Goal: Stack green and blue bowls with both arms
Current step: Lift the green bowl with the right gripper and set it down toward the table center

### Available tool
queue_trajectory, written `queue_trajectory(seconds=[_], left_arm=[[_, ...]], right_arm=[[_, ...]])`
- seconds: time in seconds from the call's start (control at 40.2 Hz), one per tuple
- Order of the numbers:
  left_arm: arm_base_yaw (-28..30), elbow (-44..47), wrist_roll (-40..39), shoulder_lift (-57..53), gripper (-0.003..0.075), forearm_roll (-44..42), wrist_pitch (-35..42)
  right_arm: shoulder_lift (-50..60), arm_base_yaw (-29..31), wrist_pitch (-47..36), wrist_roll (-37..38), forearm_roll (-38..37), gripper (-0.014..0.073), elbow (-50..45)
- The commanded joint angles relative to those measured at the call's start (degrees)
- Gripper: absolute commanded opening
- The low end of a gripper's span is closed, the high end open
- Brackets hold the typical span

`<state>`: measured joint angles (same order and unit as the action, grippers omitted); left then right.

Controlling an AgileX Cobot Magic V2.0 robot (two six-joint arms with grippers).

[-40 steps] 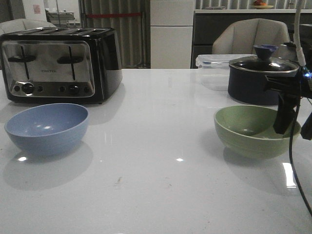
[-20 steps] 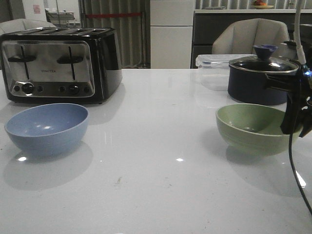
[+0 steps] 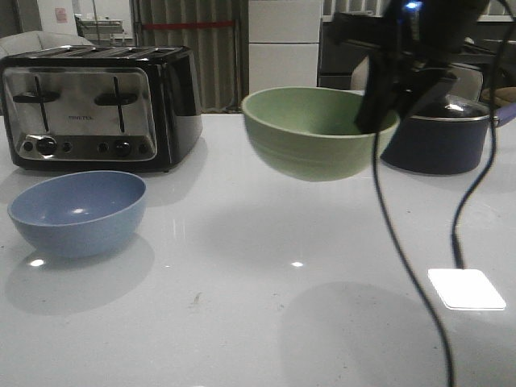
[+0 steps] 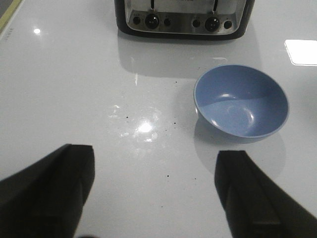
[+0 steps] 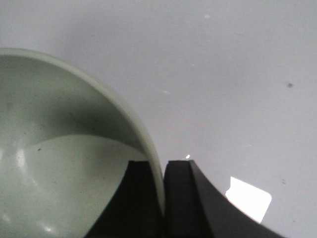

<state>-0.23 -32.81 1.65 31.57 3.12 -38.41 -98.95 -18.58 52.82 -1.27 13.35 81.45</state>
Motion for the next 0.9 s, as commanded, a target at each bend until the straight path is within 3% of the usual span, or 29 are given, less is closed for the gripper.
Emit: queue_trajectory(seconds=[0.0, 0.224, 0.398, 0.623, 0.722, 0.872], left_arm=[[0.1, -2.0, 0.0, 0.5, 0.0560, 0.2, 4.6], [0.1, -2.0, 0.0, 0.5, 0.0560, 0.3, 4.6], [0.1, -2.0, 0.0, 0.5, 0.0560, 0.3, 4.6], [0.1, -2.0, 0.0, 0.5, 0.0560, 0.3, 4.6], [0.1, -2.0, 0.0, 0.5, 0.0560, 0.3, 4.6], [0.1, -2.0, 0.0, 0.5, 0.0560, 0.3, 4.6]], right_arm=[[0.9, -3.7, -2.8, -0.4, -2.5, 0.0045, 2.3], [-4.8, -9.8, -6.0, -0.4, -3.5, 0.0045, 2.3], [-8.9, -10.8, -9.2, -0.4, -3.6, 0.0045, 2.3], [-10.6, -10.8, -7.0, -0.4, -6.1, 0.0051, 2.3], [-10.6, -10.8, -7.0, -0.4, -7.0, 0.0132, 2.3], [-10.5, -10.8, -7.2, -0.4, -6.9, 0.0386, 2.3]])
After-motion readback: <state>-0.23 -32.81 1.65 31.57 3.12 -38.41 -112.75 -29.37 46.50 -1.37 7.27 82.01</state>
